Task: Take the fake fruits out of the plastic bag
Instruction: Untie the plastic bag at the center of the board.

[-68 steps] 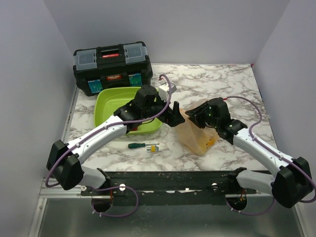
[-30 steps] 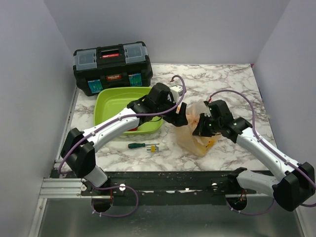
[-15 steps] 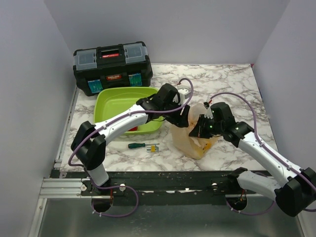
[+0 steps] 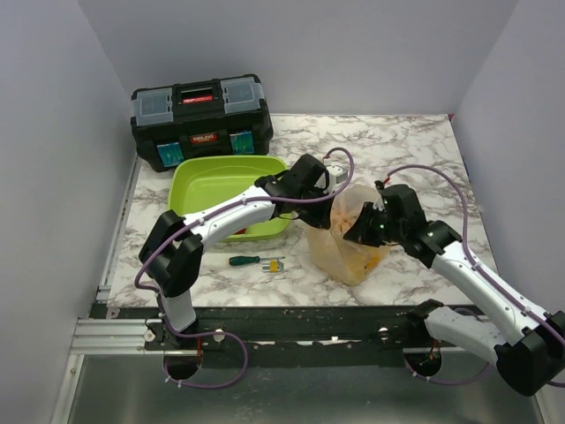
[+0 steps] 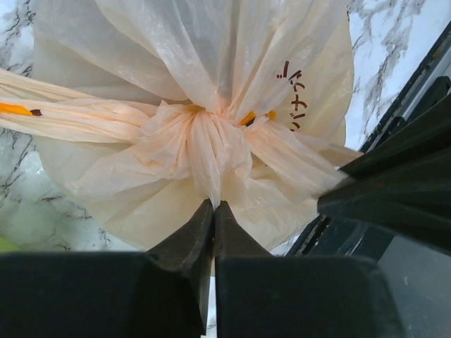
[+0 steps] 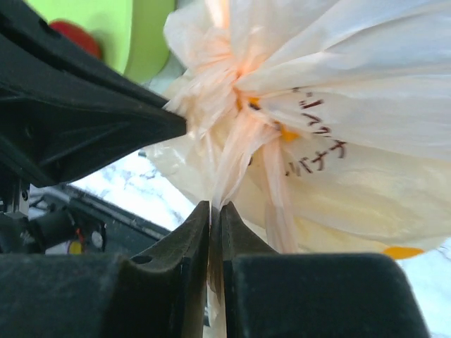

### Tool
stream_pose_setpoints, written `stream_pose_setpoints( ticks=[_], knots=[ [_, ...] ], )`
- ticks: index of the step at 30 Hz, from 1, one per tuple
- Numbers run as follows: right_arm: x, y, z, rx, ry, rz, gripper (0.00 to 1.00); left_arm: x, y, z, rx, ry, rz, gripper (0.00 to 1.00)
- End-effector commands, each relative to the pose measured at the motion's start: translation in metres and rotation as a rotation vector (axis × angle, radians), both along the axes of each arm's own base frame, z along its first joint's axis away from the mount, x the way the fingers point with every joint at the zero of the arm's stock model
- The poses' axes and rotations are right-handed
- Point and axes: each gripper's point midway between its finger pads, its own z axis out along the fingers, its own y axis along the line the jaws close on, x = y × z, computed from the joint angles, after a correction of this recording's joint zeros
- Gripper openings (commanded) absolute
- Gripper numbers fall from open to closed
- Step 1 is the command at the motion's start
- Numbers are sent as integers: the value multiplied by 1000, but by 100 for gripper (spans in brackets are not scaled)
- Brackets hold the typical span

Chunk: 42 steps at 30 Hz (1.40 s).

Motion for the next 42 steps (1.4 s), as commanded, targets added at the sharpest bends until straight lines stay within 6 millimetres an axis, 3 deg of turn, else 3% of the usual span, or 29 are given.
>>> stream_pose_setpoints(
  ticks=[1,7,10,14,20,24,36,42],
  knots=[
    [25,-31,24,-82,-96,-216,18,1,0,18,-20,-54,-1,0],
    [47,-31,42,-91,-136,-276,39,-1,0,23,-34,-61,-5,0],
    [58,-30,40,-115,-140,-281,44,-3,-1,25,-44,-56,-12,0],
    [67,-24,27,-133,-102,-280,42,-7,-3,29,-61,-52,-20,0],
    [72,-29,14,-90,-46,-422,40,-9,-5,32,-70,-44,-24,0],
    [73,-27,2,-83,4,-458,33,-13,-8,33,-86,-25,-38,0],
    [63,-21,-31,-132,141,-434,38,-17,-11,31,-83,-16,-50,0],
    [66,-22,-32,-127,141,-460,36,-18,-11,30,-80,-18,-51,0]
  ],
)
